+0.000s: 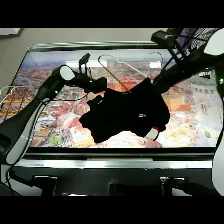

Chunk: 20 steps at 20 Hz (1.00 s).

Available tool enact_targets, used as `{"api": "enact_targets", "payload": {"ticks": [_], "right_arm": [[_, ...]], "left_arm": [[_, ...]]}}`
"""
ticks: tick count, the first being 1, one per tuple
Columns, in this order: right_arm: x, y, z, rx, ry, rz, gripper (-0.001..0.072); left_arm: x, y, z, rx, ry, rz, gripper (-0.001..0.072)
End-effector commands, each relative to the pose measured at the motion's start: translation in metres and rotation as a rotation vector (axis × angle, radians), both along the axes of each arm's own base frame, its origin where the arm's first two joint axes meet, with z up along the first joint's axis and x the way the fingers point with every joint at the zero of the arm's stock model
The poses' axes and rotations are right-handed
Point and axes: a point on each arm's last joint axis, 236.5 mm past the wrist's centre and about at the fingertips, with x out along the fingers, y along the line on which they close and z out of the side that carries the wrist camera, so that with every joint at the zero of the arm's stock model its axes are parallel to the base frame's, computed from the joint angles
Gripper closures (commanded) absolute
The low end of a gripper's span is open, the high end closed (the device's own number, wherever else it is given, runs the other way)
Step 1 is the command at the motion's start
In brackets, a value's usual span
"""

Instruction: Fold the clothes and pants, and hang the long-sleeved shirts on hangers.

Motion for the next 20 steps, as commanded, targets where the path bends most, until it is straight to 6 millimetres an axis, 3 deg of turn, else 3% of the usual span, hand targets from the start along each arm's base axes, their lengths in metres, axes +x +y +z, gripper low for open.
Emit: {"api": "enact_targets", "payload": {"ticks": [1,8,15,20], "right_arm": [[-0.008,-0.001,-0.008,-0.113,0.030,-0.102,0.0671],[-0.038,0.028,0.003,-0.114,0.037,-0.055,0.0672],[-0.049,0.048,0.007,-0.040,0.071,-0.016,0.0672],[-0.050,0.054,-0.018,-0.044,0.142,0.003,0.0672]], "left_arm": [[-0.004,0.031,0.014,0.093,-0.036,-0.010,0.0672],[0.019,0.053,0.027,0.073,-0.080,0.082,0.0672],[0.046,0.054,0.049,-0.014,-0.164,0.162,0.0672],[0.060,0.057,0.075,-0.053,-0.242,0.179,0.0672]]}}
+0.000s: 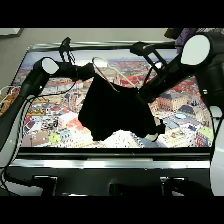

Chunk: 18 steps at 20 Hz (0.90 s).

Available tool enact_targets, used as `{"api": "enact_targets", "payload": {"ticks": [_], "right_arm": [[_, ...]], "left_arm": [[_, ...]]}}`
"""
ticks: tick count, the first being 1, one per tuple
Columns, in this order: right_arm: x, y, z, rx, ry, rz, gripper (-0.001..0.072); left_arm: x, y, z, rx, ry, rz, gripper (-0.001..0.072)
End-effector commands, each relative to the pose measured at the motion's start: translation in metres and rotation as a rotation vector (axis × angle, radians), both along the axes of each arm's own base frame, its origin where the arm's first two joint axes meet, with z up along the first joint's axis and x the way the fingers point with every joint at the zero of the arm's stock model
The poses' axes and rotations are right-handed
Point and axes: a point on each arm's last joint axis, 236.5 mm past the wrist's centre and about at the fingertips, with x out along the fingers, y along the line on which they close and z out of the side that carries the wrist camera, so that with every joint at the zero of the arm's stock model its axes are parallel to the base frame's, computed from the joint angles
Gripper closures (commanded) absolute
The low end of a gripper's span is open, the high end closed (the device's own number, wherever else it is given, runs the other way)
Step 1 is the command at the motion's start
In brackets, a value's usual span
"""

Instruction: Fold the clothes and pants, and hang the long-sleeved shirts on hangers.

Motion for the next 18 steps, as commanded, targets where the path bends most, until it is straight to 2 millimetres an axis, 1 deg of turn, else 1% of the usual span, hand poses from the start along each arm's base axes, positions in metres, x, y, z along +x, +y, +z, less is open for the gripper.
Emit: {"api": "enact_targets", "payload": {"ticks": [1,3,8,13,16,18], "right_arm": [[0.000,0.004,-0.017,-0.004,0.051,0.010,0.0672],[0.004,0.005,-0.025,-0.015,0.066,0.006,0.0672],[0.007,0.011,-0.039,-0.012,0.110,0.014,0.0672],[0.005,0.024,-0.048,0.027,0.159,0.037,0.0672],[0.005,0.025,-0.053,0.025,0.178,0.039,0.0672],[0.007,0.026,-0.057,0.021,0.185,0.038,0.0672]], "left_arm": [[0.012,0.004,0.023,-0.018,-0.074,0.009,0.0672],[0.013,0.008,0.029,-0.016,-0.082,0.009,0.0672],[0.020,0.019,0.031,-0.011,-0.095,0.029,0.0672],[0.029,0.022,0.041,-0.011,-0.156,0.042,0.0672],[0.033,0.023,0.045,-0.011,-0.181,0.048,0.0672],[0.036,0.023,0.054,-0.018,-0.205,0.054,0.0672]]}}
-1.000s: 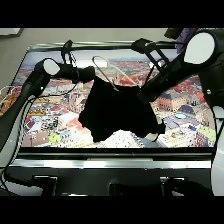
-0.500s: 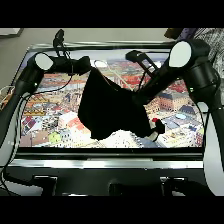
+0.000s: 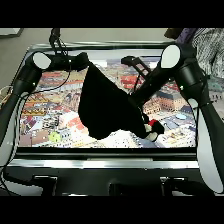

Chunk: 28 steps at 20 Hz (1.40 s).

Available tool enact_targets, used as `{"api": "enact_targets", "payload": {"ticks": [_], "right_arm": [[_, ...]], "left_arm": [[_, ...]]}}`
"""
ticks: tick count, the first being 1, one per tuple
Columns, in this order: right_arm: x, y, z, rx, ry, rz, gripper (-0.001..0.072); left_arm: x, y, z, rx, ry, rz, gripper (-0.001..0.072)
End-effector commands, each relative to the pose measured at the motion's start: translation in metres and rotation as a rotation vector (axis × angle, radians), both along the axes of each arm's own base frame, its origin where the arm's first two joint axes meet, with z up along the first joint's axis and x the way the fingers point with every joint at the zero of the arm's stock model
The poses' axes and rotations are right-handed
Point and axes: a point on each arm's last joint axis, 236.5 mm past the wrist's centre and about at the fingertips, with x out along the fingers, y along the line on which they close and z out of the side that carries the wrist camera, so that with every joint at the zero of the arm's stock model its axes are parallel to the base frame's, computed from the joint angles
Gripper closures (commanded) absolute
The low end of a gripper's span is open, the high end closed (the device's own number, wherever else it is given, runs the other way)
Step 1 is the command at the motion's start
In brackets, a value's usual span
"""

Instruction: Fold the clothes and pants, and hang the long-sleeved shirts on hangers.

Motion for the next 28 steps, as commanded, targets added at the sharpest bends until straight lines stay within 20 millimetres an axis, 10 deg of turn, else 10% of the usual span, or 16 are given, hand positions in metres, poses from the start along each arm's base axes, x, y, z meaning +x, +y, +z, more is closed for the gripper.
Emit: {"api": "enact_targets", "payload": {"ticks": [1,9,18,25,28], "right_arm": [[0.001,0.003,-0.009,-0.001,0.029,0.004,0.0672],[0.021,0.011,-0.031,0.003,0.032,-0.020,0.0672],[0.024,0.020,-0.020,0.053,0.000,-0.030,0.0672],[0.026,0.017,-0.012,0.050,-0.049,0.007,0.0672],[0.030,0.019,-0.011,0.053,-0.109,0.107,0.0672]], "left_arm": [[0.007,0.001,0.019,0.001,-0.068,0.004,0.0672],[-0.006,-0.015,0.079,0.001,-0.171,-0.072,0.0672],[-0.122,-0.101,0.013,0.046,0.185,-0.410,0.0674],[-0.143,-0.111,0.042,0.031,0.112,-0.478,0.0662],[-0.125,-0.076,0.062,0.020,0.075,-0.403,0.0085]]}}
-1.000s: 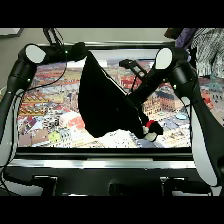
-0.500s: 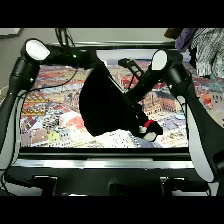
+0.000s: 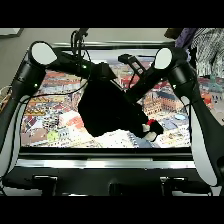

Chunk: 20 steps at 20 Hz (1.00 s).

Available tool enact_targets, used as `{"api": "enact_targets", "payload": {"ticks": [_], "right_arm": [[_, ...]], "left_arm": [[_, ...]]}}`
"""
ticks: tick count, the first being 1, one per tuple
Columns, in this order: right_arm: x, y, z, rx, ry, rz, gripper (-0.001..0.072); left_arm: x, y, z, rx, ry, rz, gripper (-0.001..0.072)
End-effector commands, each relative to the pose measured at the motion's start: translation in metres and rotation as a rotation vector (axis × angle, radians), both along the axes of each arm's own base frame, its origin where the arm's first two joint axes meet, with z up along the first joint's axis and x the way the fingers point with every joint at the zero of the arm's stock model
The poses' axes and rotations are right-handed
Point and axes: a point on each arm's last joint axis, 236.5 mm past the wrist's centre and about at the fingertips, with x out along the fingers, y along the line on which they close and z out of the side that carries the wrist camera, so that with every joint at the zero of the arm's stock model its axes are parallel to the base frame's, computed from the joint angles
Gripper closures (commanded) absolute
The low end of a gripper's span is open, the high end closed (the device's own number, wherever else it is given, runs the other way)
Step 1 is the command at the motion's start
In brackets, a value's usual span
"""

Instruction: Fold the clothes and pants, and hang the long-sleeved shirts on hangers.

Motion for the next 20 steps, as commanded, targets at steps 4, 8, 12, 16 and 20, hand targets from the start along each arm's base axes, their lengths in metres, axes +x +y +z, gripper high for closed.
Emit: {"api": "enact_targets", "payload": {"ticks": [4,8,12,16,20], "right_arm": [[0.006,0.006,0.004,0.005,-0.133,0.222,0.0672],[0.010,0.010,0.004,0.008,-0.215,0.378,0.0672],[0.010,0.009,0.002,0.017,-0.220,0.425,0.0671],[0.013,-0.008,0.007,0.074,-0.229,0.471,0.0671],[0.012,-0.006,0.011,0.103,-0.239,0.486,0.0671]], "left_arm": [[0.041,0.103,0.050,0.031,-0.191,0.153,0.0033],[0.049,0.163,0.062,0.147,-0.341,0.143,0.0042],[0.036,0.201,0.016,0.314,-0.214,0.127,0.0049],[0.022,0.215,-0.022,0.279,-0.251,0.018,0.0049],[0.006,0.245,-0.075,0.221,-0.245,0.026,0.0047]]}}
